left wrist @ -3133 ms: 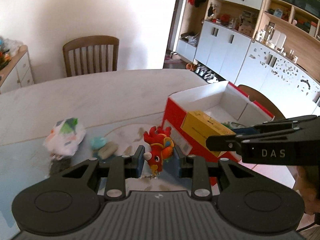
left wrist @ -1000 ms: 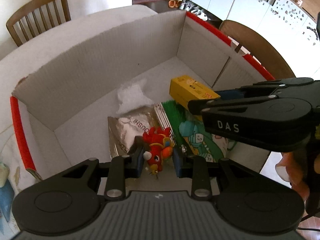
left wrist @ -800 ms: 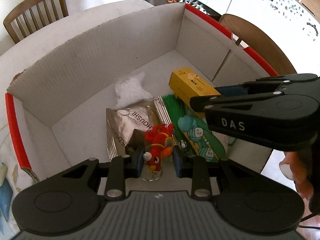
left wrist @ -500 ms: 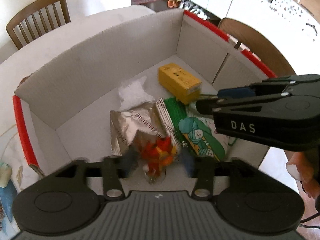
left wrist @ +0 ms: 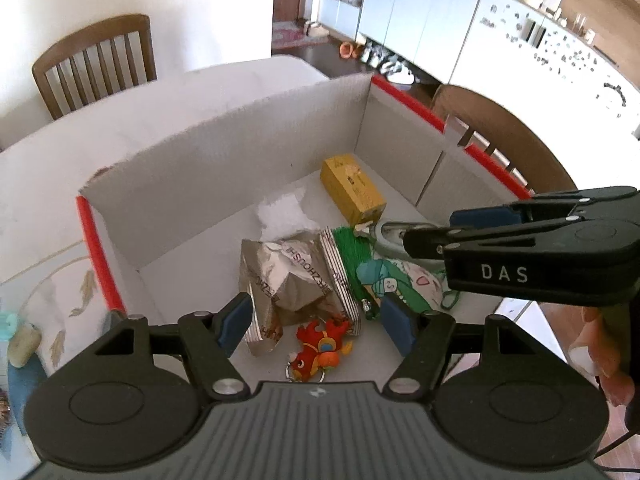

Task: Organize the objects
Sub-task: 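Withdraw both tools from the box back toward the table items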

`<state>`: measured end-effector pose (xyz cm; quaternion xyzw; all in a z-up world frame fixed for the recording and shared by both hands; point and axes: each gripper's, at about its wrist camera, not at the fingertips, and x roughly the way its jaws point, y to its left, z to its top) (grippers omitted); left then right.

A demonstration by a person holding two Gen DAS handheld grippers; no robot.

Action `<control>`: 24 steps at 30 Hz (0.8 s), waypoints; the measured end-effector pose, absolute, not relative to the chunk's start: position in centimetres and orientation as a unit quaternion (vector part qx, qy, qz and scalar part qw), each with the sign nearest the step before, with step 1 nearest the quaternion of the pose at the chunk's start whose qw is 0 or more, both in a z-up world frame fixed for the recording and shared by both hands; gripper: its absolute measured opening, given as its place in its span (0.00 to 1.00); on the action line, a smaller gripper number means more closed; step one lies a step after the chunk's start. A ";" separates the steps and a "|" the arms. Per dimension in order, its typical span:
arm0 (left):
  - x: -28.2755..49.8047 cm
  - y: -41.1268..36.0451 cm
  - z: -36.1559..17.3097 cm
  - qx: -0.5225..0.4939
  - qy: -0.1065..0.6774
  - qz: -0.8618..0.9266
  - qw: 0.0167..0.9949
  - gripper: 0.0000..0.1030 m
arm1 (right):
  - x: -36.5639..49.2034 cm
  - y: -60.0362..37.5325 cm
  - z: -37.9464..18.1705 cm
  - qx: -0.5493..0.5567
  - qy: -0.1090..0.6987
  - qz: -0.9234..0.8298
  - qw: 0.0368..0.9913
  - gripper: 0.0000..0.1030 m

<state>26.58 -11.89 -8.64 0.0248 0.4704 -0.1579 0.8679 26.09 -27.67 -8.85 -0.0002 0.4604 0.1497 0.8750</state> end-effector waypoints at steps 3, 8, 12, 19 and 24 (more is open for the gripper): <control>26.1 -11.3 -8.0 0.021 0.457 -0.157 0.875 0.68 | 25.5 -27.6 -8.0 0.002 0.453 0.151 0.878 0.43; 25.2 -10.1 -6.6 0.015 0.436 -0.159 0.886 0.68 | 24.2 -27.1 -6.5 0.009 0.436 0.153 0.887 0.50; 24.3 -8.7 -5.1 0.008 0.417 -0.161 0.895 0.68 | 22.9 -26.6 -5.0 0.014 0.418 0.160 0.894 0.53; 22.7 -6.6 -3.4 0.001 0.391 -0.168 0.905 0.68 | 20.9 -25.3 -2.7 0.024 0.392 0.172 0.903 0.55; 21.4 -4.6 -2.2 -0.008 0.373 -0.170 0.912 0.71 | 19.6 -23.8 -1.3 0.031 0.374 0.185 0.908 0.62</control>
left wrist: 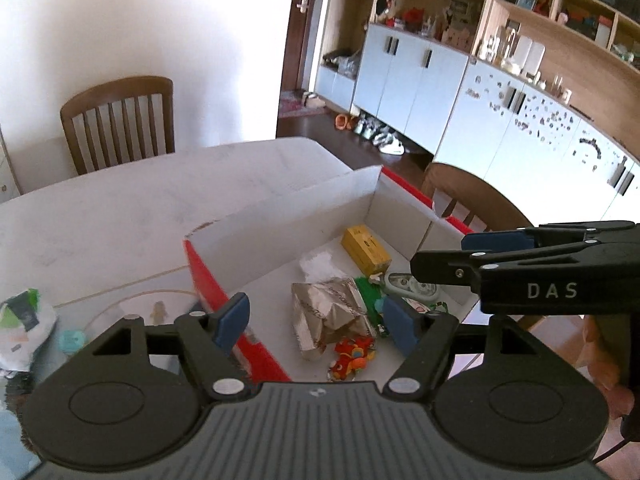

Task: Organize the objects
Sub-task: 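Withdraw both tools from the box back toward the table items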

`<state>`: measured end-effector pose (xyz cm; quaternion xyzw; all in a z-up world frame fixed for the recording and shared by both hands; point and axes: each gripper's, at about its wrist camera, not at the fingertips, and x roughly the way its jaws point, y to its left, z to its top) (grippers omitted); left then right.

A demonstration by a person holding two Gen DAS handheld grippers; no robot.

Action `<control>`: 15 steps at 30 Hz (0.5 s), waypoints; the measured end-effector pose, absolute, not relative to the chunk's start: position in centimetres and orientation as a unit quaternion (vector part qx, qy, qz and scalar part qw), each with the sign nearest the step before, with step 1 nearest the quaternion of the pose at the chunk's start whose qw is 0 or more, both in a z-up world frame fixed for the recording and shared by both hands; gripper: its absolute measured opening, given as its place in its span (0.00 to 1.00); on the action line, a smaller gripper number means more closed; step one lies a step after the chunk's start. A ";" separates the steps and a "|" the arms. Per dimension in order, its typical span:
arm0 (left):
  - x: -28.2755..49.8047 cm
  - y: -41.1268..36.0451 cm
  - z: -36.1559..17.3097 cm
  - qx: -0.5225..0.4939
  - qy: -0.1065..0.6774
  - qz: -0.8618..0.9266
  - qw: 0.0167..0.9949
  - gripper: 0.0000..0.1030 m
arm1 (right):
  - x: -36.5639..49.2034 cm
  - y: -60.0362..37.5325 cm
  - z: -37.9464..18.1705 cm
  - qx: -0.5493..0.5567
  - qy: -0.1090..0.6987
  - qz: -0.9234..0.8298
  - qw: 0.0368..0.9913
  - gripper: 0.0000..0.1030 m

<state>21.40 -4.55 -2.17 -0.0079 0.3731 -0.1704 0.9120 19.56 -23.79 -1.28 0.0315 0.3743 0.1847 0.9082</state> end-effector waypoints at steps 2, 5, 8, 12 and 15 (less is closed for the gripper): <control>20.9 -3.6 -1.8 -0.008 0.369 -0.169 0.914 0.71 | 19.0 -23.1 -0.8 0.031 0.366 0.189 0.911 0.64; 20.1 -2.1 -1.3 -0.016 0.360 -0.164 0.918 0.71 | 18.1 -22.1 -0.3 0.034 0.356 0.196 0.913 0.69; 19.2 -0.5 -0.9 -0.017 0.351 -0.159 0.923 0.71 | 17.4 -21.2 0.1 0.039 0.352 0.202 0.913 0.69; 18.0 1.5 -0.5 -0.020 0.343 -0.149 0.927 0.72 | 16.5 -19.9 0.3 0.043 0.349 0.208 0.912 0.73; 17.1 3.2 -0.4 -0.029 0.339 -0.140 0.930 0.78 | 15.8 -18.7 0.3 0.046 0.346 0.217 0.912 0.79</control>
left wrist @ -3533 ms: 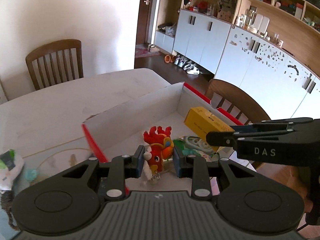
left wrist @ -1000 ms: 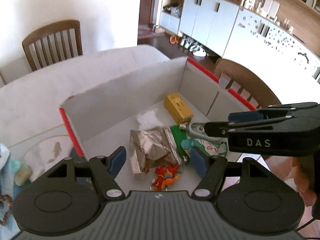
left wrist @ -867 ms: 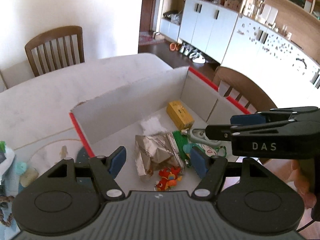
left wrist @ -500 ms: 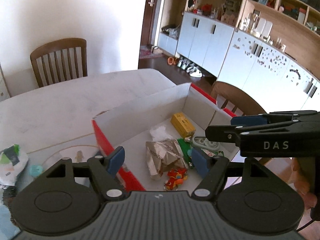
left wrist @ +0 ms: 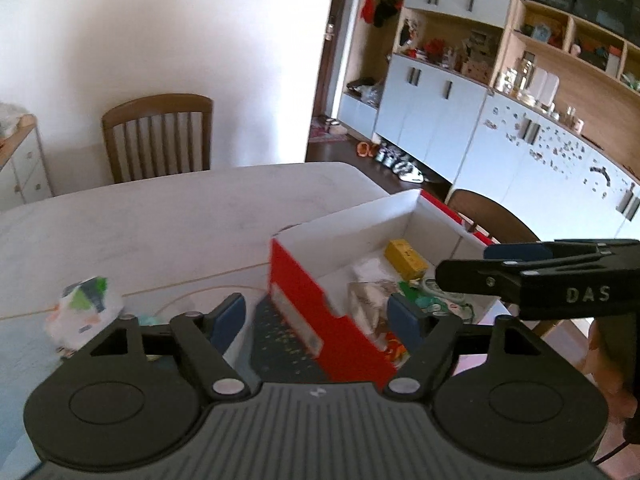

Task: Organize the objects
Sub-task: 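Withdraw both tools from the box back toward the table items, then grasp the brown bead bracelet with the left tool while the right tool grasps the pale green soap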

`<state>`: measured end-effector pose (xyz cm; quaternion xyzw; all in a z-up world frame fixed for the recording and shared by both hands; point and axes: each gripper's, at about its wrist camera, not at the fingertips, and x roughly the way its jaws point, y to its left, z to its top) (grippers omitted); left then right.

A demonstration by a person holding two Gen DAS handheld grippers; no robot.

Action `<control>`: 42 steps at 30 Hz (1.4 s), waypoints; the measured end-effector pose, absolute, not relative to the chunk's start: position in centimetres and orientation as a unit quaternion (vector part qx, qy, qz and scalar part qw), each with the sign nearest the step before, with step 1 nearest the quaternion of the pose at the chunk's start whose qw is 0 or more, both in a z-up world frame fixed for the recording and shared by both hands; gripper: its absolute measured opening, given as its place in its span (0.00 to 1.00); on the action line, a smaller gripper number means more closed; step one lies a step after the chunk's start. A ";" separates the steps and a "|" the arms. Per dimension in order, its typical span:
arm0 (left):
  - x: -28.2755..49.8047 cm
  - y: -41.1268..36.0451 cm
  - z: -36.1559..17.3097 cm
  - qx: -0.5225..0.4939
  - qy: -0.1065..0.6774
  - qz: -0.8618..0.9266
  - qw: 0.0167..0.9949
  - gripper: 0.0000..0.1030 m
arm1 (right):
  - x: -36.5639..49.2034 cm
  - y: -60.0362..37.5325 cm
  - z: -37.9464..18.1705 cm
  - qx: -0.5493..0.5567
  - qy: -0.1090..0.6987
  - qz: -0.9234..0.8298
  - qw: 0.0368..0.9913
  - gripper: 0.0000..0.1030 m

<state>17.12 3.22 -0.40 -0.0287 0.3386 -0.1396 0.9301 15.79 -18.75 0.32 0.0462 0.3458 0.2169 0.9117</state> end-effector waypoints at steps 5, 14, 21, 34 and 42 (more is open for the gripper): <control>16.0 5.7 -0.3 -0.034 0.333 -0.128 0.934 0.84 | 14.8 -16.6 0.4 0.042 0.343 0.227 0.910 0.87; 14.6 10.6 -0.9 -0.049 0.328 -0.110 0.937 0.96 | 13.7 -13.1 0.2 0.029 0.346 0.241 0.906 0.96; 14.0 14.0 -2.2 -0.057 0.327 -0.089 0.939 1.00 | 13.9 -10.2 -0.2 0.016 0.353 0.243 0.903 0.98; 14.6 19.4 -7.9 -0.075 0.373 -0.053 0.923 1.00 | 16.7 -4.1 -3.8 -0.036 0.394 0.260 0.881 0.98; 16.0 21.4 -11.7 -0.093 0.395 -0.027 0.914 1.00 | 19.6 -0.6 -7.0 -0.073 0.419 0.267 0.865 0.96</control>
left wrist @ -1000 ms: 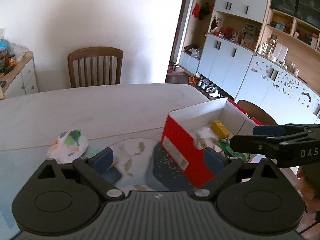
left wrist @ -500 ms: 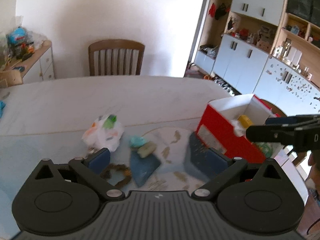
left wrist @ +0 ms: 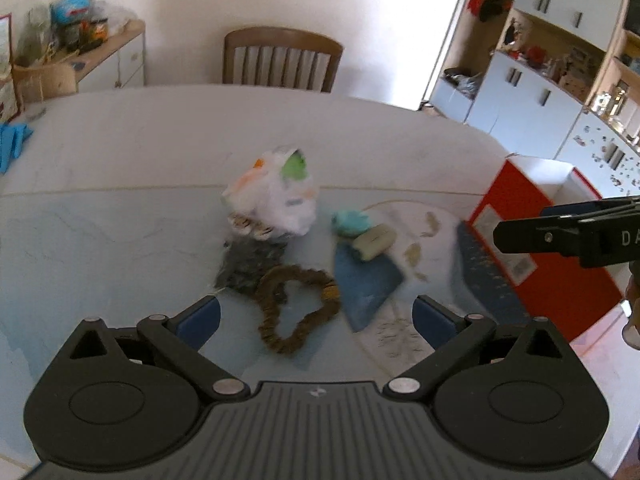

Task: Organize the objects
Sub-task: 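Grasp the brown bead bracelet with the left tool while the right tool grasps the pale green soap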

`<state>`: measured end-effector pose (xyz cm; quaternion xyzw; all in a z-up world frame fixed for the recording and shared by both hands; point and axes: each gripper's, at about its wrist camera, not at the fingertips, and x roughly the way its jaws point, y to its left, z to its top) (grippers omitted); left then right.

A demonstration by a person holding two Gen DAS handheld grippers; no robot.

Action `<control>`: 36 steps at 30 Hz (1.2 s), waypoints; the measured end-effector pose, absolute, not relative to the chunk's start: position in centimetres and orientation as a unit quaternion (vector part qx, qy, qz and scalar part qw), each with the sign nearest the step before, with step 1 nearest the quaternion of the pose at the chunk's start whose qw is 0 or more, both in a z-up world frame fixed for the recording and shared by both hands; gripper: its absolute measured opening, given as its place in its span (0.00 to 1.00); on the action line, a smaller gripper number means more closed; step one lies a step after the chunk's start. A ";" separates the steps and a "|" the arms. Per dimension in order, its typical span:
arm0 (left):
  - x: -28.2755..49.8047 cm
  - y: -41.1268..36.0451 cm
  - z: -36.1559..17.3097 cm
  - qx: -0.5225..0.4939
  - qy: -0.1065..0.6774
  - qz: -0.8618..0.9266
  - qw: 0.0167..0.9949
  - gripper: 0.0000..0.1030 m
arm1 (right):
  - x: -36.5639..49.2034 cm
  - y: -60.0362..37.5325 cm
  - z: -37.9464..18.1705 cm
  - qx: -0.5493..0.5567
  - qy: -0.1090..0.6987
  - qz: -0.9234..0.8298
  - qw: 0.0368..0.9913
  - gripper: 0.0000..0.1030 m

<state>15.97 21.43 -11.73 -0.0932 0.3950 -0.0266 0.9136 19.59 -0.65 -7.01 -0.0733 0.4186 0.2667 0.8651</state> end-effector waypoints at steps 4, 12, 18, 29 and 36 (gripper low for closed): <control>16.9 22.3 -13.1 -0.088 0.398 -0.005 0.913 1.00 | 21.1 0.6 -8.5 -0.082 0.428 0.270 0.859 0.95; 18.2 23.4 -15.0 -0.087 0.412 0.014 0.907 1.00 | 23.8 3.1 -11.7 -0.104 0.448 0.279 0.843 0.91; 18.5 23.4 -15.8 -0.087 0.420 0.009 0.903 0.99 | 25.0 4.5 -13.4 -0.120 0.460 0.284 0.833 0.86; 18.7 23.2 -16.0 -0.089 0.421 -0.002 0.903 0.63 | 25.8 5.8 -14.6 -0.124 0.473 0.293 0.822 0.72; 18.5 22.3 -15.7 -0.085 0.430 -0.016 0.899 0.33 | 25.4 6.2 -14.8 -0.133 0.468 0.292 0.823 0.61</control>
